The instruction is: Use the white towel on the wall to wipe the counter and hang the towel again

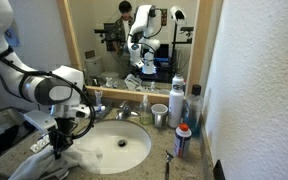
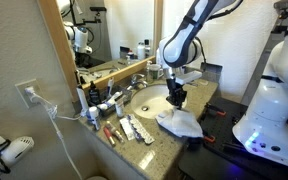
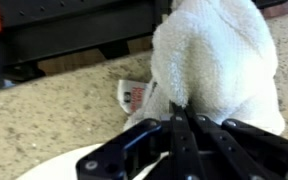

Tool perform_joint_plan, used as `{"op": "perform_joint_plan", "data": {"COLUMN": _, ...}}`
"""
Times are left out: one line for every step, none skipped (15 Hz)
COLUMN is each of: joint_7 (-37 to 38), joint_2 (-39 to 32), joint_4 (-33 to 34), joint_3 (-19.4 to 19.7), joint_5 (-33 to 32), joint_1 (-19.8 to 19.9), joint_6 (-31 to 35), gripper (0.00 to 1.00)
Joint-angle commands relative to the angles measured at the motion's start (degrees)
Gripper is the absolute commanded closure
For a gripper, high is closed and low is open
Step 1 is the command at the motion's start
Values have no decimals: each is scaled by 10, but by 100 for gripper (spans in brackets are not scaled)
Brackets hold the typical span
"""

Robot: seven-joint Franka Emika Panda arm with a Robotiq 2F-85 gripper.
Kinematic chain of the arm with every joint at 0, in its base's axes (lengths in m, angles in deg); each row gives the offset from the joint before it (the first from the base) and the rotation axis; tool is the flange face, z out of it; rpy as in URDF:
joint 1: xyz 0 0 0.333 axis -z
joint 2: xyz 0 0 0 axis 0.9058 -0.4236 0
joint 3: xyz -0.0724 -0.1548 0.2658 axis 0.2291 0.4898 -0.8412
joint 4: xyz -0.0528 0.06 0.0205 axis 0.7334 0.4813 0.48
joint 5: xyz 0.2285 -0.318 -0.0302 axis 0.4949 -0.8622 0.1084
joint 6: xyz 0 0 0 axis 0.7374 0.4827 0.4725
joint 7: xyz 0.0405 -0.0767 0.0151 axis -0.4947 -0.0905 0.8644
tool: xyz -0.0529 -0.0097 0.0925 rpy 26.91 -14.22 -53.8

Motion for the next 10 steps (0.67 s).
{"op": "perform_joint_plan", "data": {"joint_7": -80, "joint_2": -43, "joint_4": 25, "joint_3": -40, "joint_5": 106, "joint_1": -6, "joint_6": 56, "gripper": 99}}
{"op": "perform_joint_plan", "data": {"joint_7": -104, "joint_2": -55, "joint_4": 32, "joint_3": -53, "joint_5": 136, "joint_1": -6, "joint_6": 68, "gripper": 99}}
{"op": "perform_joint_plan", "data": {"joint_7": -128, "joint_2": -69, "joint_4": 41, "joint_3": -66, "joint_5": 166, "joint_1": -5, "joint_6": 76, "gripper": 99}}
{"op": "perform_joint_plan", "data": {"joint_7": -149, "joint_2": -83, "joint_4": 50, "joint_3": -78, "joint_5": 187, "joint_1": -5, "joint_6": 84, "gripper": 99}}
{"op": "perform_joint_plan", "data": {"joint_7": -167, "joint_2": -95, "joint_4": 60, "joint_3": -90, "joint_5": 207, "joint_1": -4, "joint_6": 88, "gripper": 99}}
{"op": "perform_joint_plan", "data": {"joint_7": -182, "joint_2": -106, "joint_4": 69, "joint_3": -99, "joint_5": 220, "joint_1": -4, "joint_6": 92, "gripper": 99}}
{"op": "perform_joint_plan", "data": {"joint_7": -195, "joint_2": -120, "joint_4": 81, "joint_3": -106, "joint_5": 230, "joint_1": -3, "joint_6": 95, "gripper": 99}}
{"op": "perform_joint_plan", "data": {"joint_7": -207, "joint_2": -131, "joint_4": 92, "joint_3": -113, "joint_5": 240, "joint_1": -2, "joint_6": 96, "gripper": 99}}
{"op": "perform_joint_plan", "data": {"joint_7": -209, "joint_2": -143, "joint_4": 104, "joint_3": -117, "joint_5": 243, "joint_1": -3, "joint_6": 99, "gripper": 99}}
{"op": "perform_joint_plan", "data": {"joint_7": -210, "joint_2": -154, "joint_4": 115, "joint_3": -120, "joint_5": 246, "joint_1": -3, "joint_6": 105, "gripper": 99}}
